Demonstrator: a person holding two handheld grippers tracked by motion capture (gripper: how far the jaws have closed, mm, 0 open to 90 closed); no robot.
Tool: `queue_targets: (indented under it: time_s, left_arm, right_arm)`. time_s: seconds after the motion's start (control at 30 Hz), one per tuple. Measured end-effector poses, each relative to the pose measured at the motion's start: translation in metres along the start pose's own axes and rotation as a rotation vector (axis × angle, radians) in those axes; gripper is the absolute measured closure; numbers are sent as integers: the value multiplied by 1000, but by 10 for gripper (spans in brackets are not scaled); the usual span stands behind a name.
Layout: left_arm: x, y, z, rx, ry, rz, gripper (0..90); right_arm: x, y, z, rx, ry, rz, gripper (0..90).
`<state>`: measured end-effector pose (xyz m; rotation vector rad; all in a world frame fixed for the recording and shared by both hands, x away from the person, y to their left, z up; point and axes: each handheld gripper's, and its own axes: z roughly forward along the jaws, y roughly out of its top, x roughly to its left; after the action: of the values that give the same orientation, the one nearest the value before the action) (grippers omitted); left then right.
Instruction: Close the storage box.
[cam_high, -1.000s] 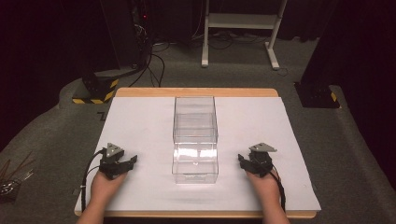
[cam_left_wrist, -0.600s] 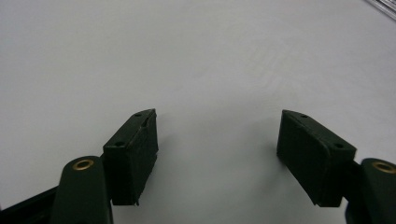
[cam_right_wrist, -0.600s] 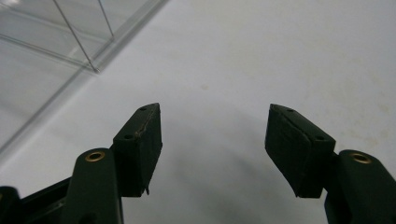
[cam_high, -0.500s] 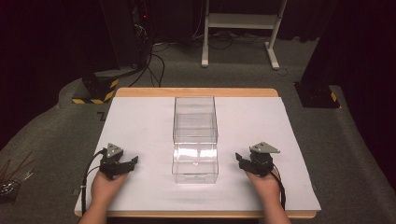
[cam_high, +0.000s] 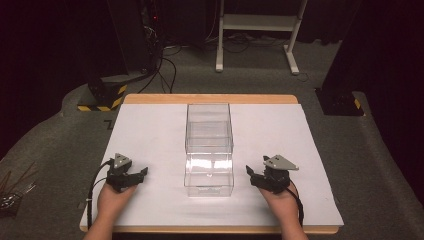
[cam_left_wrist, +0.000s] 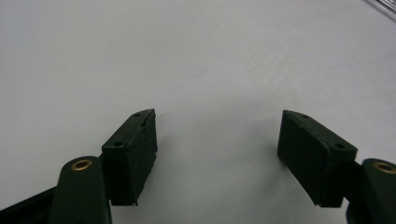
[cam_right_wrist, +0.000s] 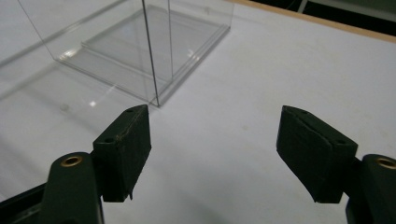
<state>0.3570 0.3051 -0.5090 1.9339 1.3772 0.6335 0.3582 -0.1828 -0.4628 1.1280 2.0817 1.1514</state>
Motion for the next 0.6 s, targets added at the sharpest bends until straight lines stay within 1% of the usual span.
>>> queue_targets:
  time_s: [0.03,0.1,0.17,0.2,0.3,0.33,0.37,0.4,0.47,0.53,0.6]
  left_arm:
    - [0,0,0,-1,3,1,294]
    - [0,0,0,-1,3,3,295]
    - [-1,0,0,-1,6,6,299]
    - [-2,0,-1,-4,10,16,306]
    - [-1,1,0,1,-1,9,307]
    - [0,1,0,2,-12,6,300]
    - [0,1,0,2,-14,10,282]
    - [-1,1,0,4,-11,11,279]
    - [-1,1,0,6,-12,12,279]
    - [-1,1,0,7,-12,12,278]
    - [-1,1,0,4,-9,13,278]
  right_arm:
    - [1,0,-2,-8,6,2,251]
    - [6,1,-5,-21,8,-18,221]
    - [7,1,-6,-25,12,-13,219]
    - [9,1,-7,-32,23,-5,214]
    - [11,3,-9,-44,31,1,212]
    - [12,3,-10,-52,35,6,212]
    - [14,5,-12,-64,43,11,212]
    - [17,7,-14,-74,53,6,211]
    - [18,7,-14,-79,56,3,210]
    - [21,9,-18,-102,69,20,209]
    - [26,12,-21,-122,81,12,205]
